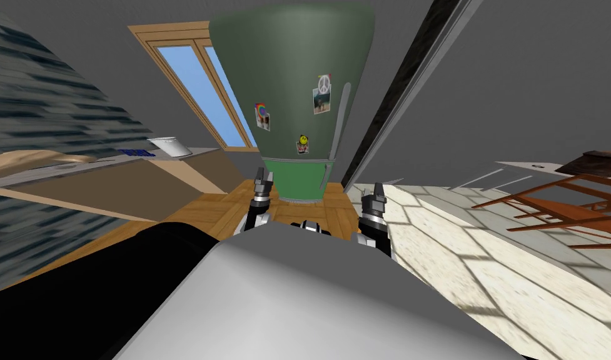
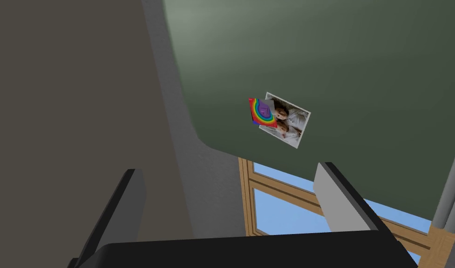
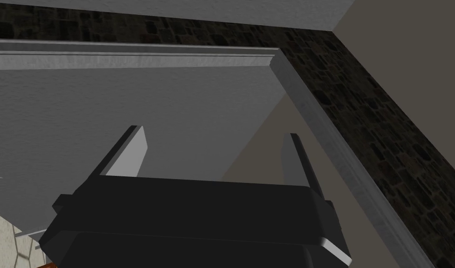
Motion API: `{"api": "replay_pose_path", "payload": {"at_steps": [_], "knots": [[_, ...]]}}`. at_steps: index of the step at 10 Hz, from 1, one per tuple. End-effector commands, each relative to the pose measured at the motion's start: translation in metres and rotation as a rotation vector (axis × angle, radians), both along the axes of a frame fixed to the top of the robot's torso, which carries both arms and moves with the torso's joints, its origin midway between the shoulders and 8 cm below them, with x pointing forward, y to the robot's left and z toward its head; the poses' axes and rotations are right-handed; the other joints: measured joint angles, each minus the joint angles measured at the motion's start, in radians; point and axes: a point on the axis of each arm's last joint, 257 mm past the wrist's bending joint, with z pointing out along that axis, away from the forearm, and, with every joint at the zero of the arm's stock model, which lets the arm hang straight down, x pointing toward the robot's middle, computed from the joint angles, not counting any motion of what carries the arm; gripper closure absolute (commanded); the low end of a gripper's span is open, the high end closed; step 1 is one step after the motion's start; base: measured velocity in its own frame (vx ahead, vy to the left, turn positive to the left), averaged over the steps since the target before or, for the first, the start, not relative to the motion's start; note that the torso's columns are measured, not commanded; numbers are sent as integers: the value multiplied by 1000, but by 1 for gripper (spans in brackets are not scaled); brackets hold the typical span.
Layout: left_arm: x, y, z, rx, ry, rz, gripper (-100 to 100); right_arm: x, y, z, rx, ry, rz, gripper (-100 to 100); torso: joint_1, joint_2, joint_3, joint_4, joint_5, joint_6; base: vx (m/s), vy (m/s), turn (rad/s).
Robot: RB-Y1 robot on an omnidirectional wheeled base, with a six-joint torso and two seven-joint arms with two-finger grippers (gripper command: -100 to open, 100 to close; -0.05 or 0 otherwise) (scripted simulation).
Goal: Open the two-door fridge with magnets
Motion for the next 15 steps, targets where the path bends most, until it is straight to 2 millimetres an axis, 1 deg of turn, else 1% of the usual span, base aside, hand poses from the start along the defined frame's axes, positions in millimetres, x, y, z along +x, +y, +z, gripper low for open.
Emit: {"api": "replay_pose_path", "payload": {"at_steps": [1,2,5,6,8,15], "knots": [[5,2,-9,22,10,-9,-100,0,0,0,0,0,0,0,-1,1,0,0,0,0,159,-187,16],[8,4,-16,25,16,-8,-100,0,0,0,0,0,0,0,2,4,2,1,0,0,196,-190,22],[12,10,-26,16,22,0,-100,0,0,0,0,0,0,0,5,6,3,2,1,0,165,-163,15],[14,13,-32,6,26,8,-100,0,0,0,0,0,0,0,5,7,4,2,1,0,141,-173,24],[16,17,-39,-5,30,15,-100,0,0,0,0,0,0,0,1,5,3,1,0,0,138,-175,16],[27,32,-71,-22,54,40,-100,0,0,0,0,0,0,0,2,4,2,1,0,0,175,-187,19]]}}
